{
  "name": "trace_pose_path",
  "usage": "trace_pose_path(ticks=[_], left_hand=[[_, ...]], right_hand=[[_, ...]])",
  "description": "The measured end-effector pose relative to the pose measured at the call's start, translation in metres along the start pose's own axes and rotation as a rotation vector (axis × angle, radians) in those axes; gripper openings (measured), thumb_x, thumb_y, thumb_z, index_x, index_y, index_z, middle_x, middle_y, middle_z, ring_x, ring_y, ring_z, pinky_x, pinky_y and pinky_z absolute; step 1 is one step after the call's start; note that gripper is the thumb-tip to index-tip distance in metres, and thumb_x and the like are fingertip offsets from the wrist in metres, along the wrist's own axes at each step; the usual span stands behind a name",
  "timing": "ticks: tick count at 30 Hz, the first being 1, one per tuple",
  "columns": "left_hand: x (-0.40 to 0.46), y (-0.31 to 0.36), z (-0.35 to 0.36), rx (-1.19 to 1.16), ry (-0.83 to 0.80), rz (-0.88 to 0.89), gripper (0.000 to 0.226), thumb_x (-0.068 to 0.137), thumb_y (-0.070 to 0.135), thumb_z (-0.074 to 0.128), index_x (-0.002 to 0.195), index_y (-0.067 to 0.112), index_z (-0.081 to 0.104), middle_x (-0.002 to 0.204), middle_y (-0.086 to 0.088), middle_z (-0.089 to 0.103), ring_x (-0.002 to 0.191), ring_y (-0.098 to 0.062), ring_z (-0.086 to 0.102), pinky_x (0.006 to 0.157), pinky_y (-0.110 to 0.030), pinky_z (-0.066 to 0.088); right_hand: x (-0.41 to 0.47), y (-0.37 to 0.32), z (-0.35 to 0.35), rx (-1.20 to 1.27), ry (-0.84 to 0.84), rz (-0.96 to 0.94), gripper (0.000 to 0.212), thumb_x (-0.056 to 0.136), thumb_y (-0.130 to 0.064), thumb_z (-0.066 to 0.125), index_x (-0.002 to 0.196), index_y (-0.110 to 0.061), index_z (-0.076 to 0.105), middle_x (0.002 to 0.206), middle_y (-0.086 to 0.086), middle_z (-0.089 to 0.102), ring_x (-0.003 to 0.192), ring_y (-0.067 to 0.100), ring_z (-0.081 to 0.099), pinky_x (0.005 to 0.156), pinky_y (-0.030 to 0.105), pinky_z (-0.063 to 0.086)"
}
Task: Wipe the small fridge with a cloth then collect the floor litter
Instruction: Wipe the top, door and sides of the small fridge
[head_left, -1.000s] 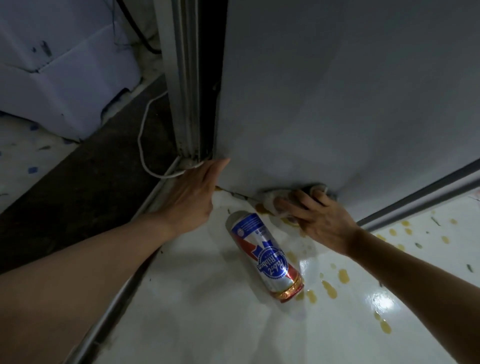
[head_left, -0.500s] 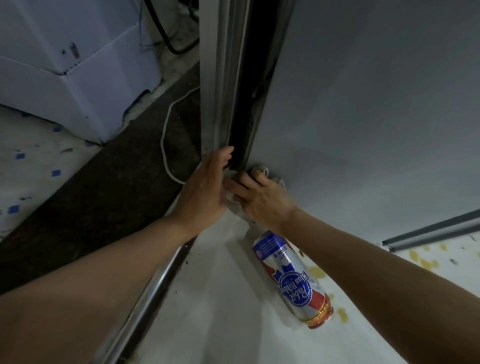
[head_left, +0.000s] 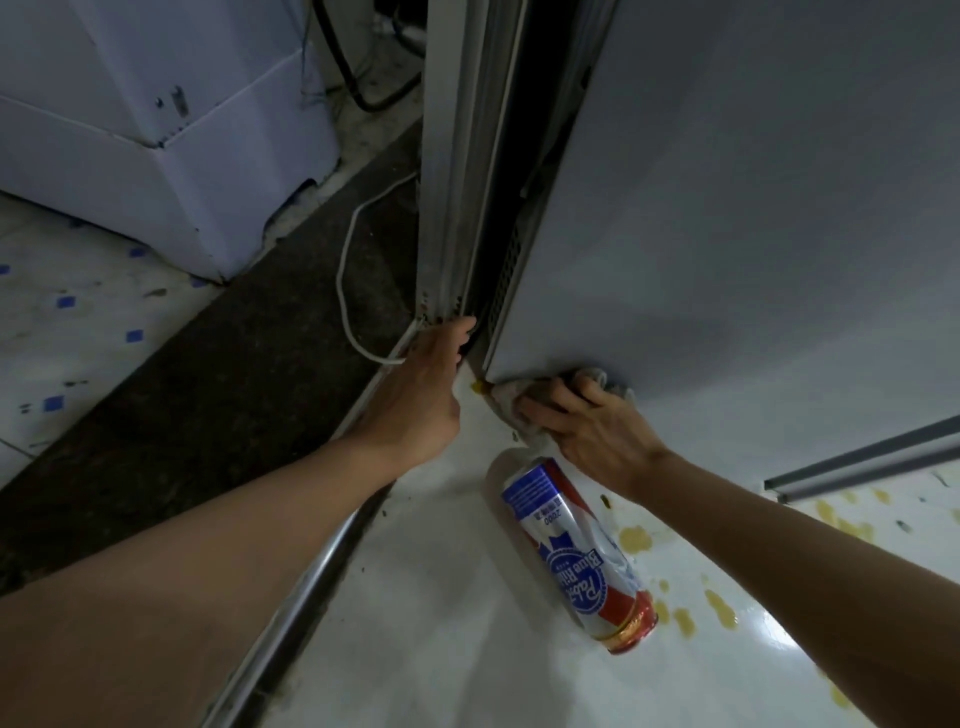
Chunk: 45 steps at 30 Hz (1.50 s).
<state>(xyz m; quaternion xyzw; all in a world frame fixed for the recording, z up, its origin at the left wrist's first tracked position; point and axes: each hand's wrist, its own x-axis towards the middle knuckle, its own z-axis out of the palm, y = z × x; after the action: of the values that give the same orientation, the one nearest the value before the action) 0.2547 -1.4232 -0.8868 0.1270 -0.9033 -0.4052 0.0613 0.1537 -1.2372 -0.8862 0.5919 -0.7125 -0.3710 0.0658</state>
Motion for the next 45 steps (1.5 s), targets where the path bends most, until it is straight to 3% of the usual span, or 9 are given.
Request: trace_pose_path(ticks=[4,6,10,15,18,21,28,35,45], left_hand=[[0.004,0.001,0.003,-0.05,0.007,-0.028,0.076,0.081,-0.013,0.048,0.145,0.018,0.022,0.149,-0.003,0.031,0.132,-0.012,0.036,0.101,-0.016,0.028],[0.006,0.0,0.003,-0.062,0.012,-0.035,0.074,0.082,-0.012,0.047,0.145,0.016,0.022,0.148,-0.004,0.033,0.133,-0.013,0.036,0.107,-0.022,0.03],[0.01,0.002,0.003,-0.061,0.003,-0.041,0.075,0.081,-0.012,0.048,0.146,0.016,0.021,0.147,-0.006,0.035,0.134,-0.016,0.036,0.112,-0.036,0.032],[0.015,0.017,0.006,-0.087,-0.067,-0.023,0.081,0.08,-0.014,0.05,0.146,0.019,0.017,0.149,-0.005,0.033,0.137,-0.016,0.033,0.112,-0.036,0.032],[0.014,0.028,0.008,-0.133,-0.059,0.002,0.079,0.08,-0.011,0.052,0.146,0.015,0.018,0.147,-0.005,0.036,0.135,-0.014,0.036,0.108,-0.024,0.032],[0.011,0.033,0.009,-0.146,-0.047,0.008,0.079,0.081,-0.007,0.054,0.147,0.018,0.018,0.147,-0.001,0.037,0.133,-0.011,0.037,0.101,-0.019,0.032],[0.007,0.043,0.021,-0.073,-0.047,-0.071,0.088,0.082,-0.013,0.045,0.149,0.026,0.004,0.152,0.0,0.027,0.136,-0.01,0.033,0.11,-0.032,0.034],[0.0,0.047,0.039,0.014,-0.018,-0.111,0.092,0.085,-0.009,0.048,0.149,0.025,-0.008,0.157,0.0,0.013,0.141,-0.014,0.024,0.11,-0.028,0.028],[-0.015,0.08,0.085,0.031,-0.017,-0.075,0.087,0.082,-0.007,0.054,0.15,0.017,0.004,0.152,-0.009,0.025,0.135,-0.021,0.034,0.106,-0.033,0.035]], right_hand=[[0.009,0.0,-0.011,0.012,-0.027,-0.007,0.048,0.086,-0.021,0.06,0.132,-0.029,0.049,0.155,-0.002,0.011,0.139,0.028,0.02,0.112,0.04,0.024],[0.028,-0.001,-0.022,-0.085,0.062,-0.035,0.041,0.091,-0.025,0.054,0.131,-0.029,0.048,0.155,-0.004,0.018,0.138,0.022,0.025,0.111,0.033,0.026],[0.055,-0.006,-0.031,-0.076,0.039,-0.057,0.041,0.093,-0.025,0.047,0.134,-0.02,0.047,0.155,0.004,0.011,0.139,0.029,0.016,0.11,0.039,0.022],[0.043,-0.004,-0.023,-0.106,0.023,-0.075,0.041,0.088,-0.026,0.054,0.129,-0.027,0.051,0.155,0.004,0.009,0.138,0.03,0.018,0.111,0.039,0.022],[0.039,-0.004,-0.021,-0.126,0.022,-0.088,0.039,0.087,-0.026,0.055,0.126,-0.028,0.054,0.155,0.002,0.01,0.137,0.03,0.02,0.109,0.038,0.024],[0.028,-0.002,-0.014,-0.095,0.003,-0.073,0.047,0.082,-0.024,0.062,0.127,-0.033,0.051,0.154,0.0,0.01,0.137,0.03,0.018,0.109,0.039,0.024],[-0.026,0.001,0.014,-0.08,-0.097,0.011,0.065,0.071,-0.016,0.075,0.129,-0.033,0.051,0.155,0.002,0.004,0.138,0.033,0.017,0.112,0.039,0.022],[-0.078,0.003,0.037,-0.11,-0.187,0.089,0.087,0.055,-0.006,0.083,0.129,-0.038,0.05,0.15,0.001,-0.005,0.133,0.031,0.021,0.109,0.039,0.027],[-0.14,0.006,0.083,-0.046,-0.329,0.148,0.068,0.085,-0.009,0.057,0.146,-0.024,0.03,0.155,0.0,-0.009,0.137,0.03,0.011,0.113,0.038,0.017]])
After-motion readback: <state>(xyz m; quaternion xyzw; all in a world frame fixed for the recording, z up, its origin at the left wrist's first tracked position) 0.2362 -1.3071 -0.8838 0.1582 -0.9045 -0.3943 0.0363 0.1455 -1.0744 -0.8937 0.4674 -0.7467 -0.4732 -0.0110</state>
